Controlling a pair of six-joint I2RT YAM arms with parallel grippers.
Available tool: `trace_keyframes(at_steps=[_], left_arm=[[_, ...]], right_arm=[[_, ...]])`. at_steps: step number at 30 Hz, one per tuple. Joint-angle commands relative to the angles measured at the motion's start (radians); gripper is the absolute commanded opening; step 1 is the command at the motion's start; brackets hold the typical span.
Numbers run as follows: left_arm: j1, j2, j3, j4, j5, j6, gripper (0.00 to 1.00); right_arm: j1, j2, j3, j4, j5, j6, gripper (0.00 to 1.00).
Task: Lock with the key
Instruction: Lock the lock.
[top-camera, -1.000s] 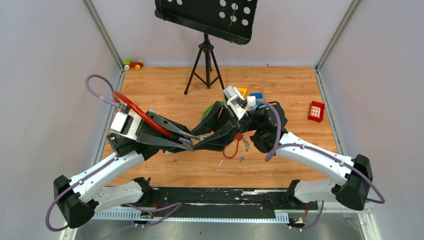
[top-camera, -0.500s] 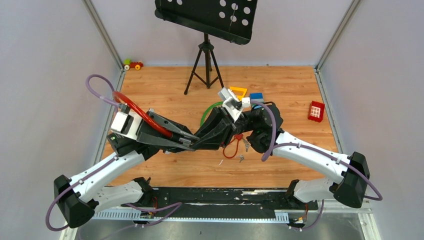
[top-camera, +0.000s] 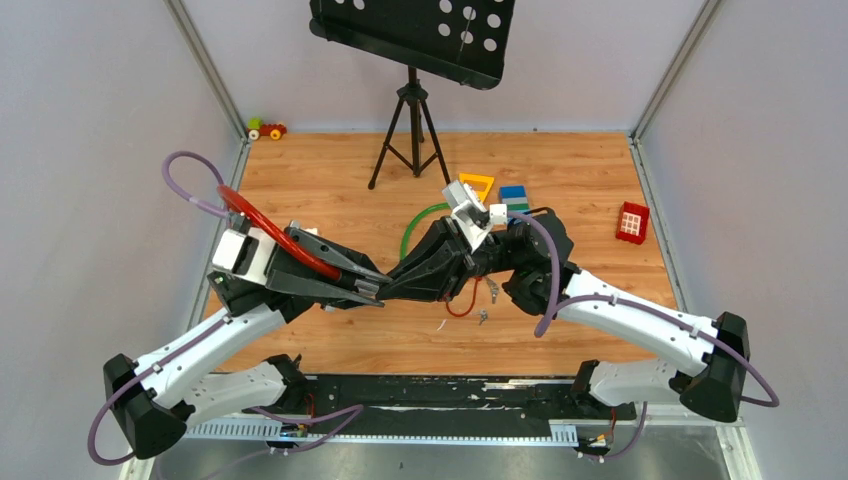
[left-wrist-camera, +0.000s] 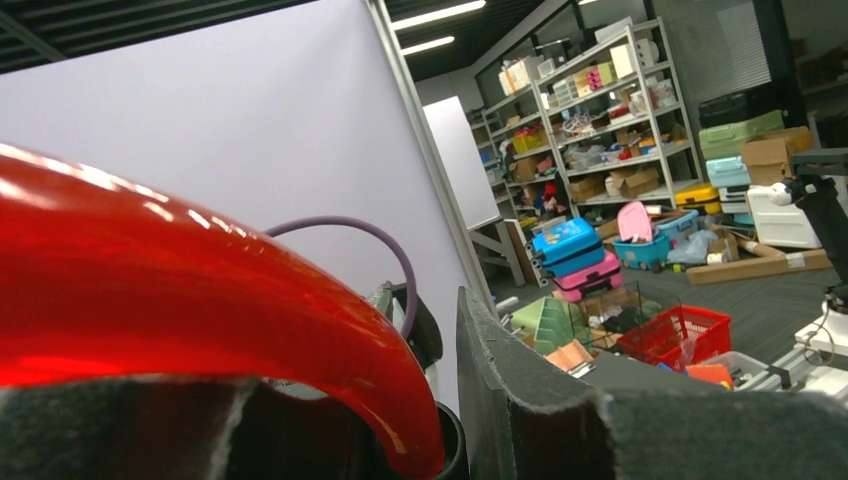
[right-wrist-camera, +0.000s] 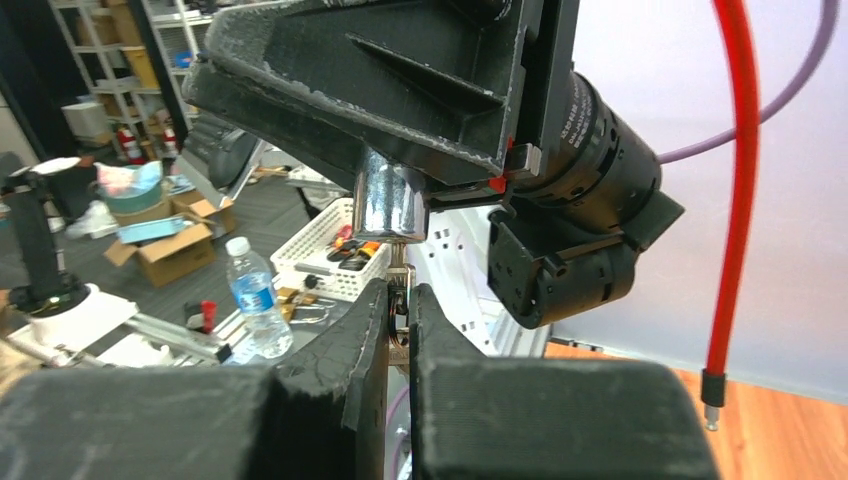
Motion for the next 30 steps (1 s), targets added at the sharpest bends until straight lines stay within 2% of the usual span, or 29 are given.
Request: trace_keyframes(at_steps=[1, 6, 11, 17, 27, 28, 30], left_arm=[[-0.001, -0.023, 0.006, -0.052, -0.007, 0.078, 0.0], [-0.001, -0.034, 0.005, -0.089, -0.009, 0.112, 0.0], [-0.001, -0.034, 0.004, -0.106, -0.014, 0.123, 0.0], [-0.001, -0.044, -0.002, -0.122, -0.02, 0.139, 0.0], [-0.001, -0.046, -0.004, -0.142, -0.022, 0.155, 0.0], [-0.001, -0.046, -0.006, -0.142, -0.019, 0.157, 0.0], [-0.001, -0.049, -0.008, -0.155, -0.016, 0.159, 0.0]], right_arm=[[0.027, -0.077, -0.002, -0.084, 0.28, -0.203, 0.0], [0.086, -0.131, -0.03, -0.115, 0.472, -0.319, 0.0], [0.214, -0.154, -0.029, -0.161, 0.674, -0.564, 0.0], [0.343, -0.168, -0.077, -0.082, 0.934, -0.781, 0.0], [0.361, -0.198, -0.094, -0.089, 0.923, -0.805, 0.0], [0.361, -0.206, -0.097, -0.101, 0.904, -0.809, 0.04], [0.36, -0.226, -0.095, -0.149, 0.878, -0.808, 0.25]])
